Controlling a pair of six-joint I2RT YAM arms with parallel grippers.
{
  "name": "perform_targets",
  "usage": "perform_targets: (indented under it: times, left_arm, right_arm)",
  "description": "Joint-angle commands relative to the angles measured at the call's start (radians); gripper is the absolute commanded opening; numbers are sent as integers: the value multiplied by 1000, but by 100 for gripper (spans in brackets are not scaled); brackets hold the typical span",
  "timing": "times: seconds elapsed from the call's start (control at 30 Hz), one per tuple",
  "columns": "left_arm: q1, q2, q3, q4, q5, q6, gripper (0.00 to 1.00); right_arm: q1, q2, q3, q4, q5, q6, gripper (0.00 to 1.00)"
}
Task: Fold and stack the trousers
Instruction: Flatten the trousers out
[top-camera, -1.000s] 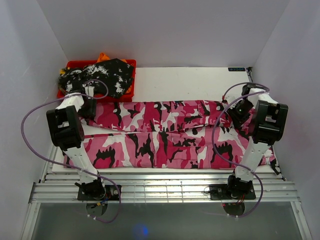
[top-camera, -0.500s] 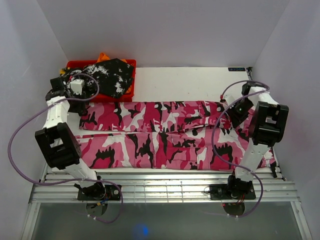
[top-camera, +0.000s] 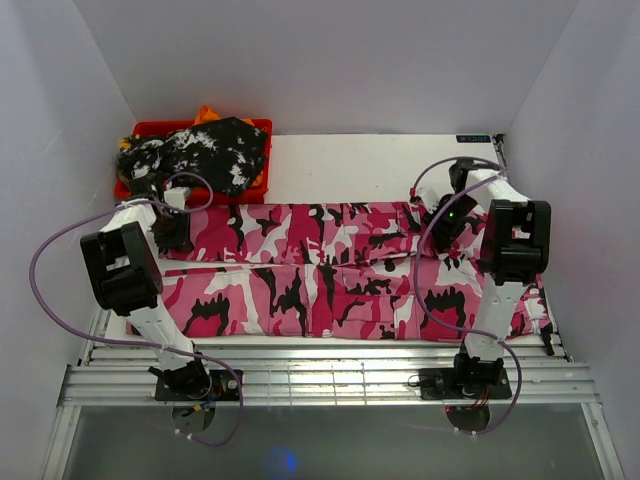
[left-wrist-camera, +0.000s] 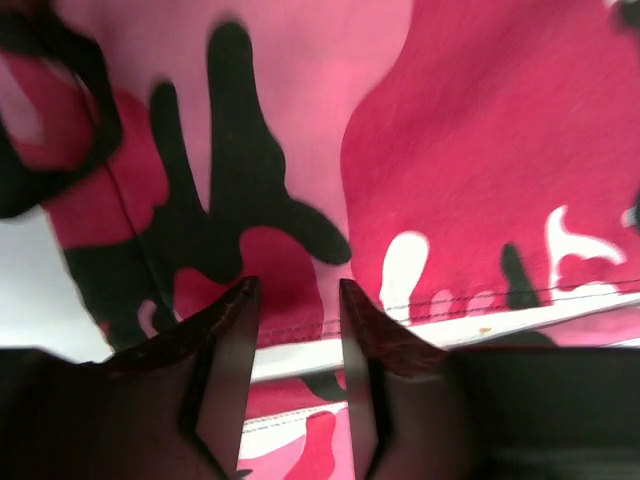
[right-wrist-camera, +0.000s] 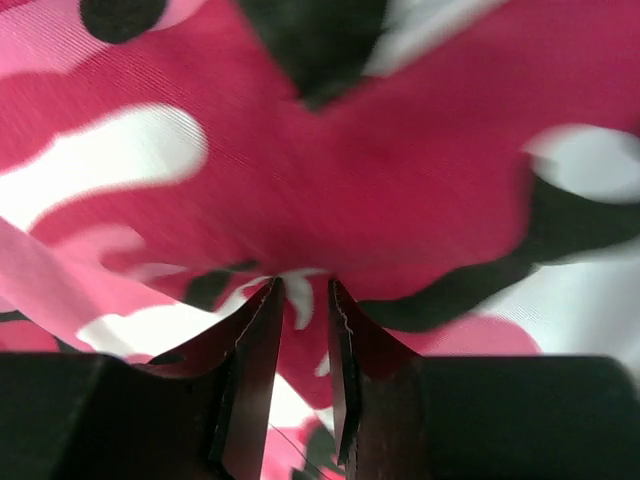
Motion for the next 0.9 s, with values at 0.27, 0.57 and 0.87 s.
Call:
perform_targets:
  times: [0.27, 0.57, 0.87]
  left_arm:
    - [99, -153, -229, -59, -64, 110, 29]
    - [133, -236, -30, -235, 106, 247, 47]
    - [135, 255, 873, -655, 380, 681, 77]
  right_arm:
    - [77, -115, -329, 63, 18, -87, 26]
    - [73, -198, -207, -20, -12, -153, 39]
    - [-98, -6, 353, -284, -4, -341, 90]
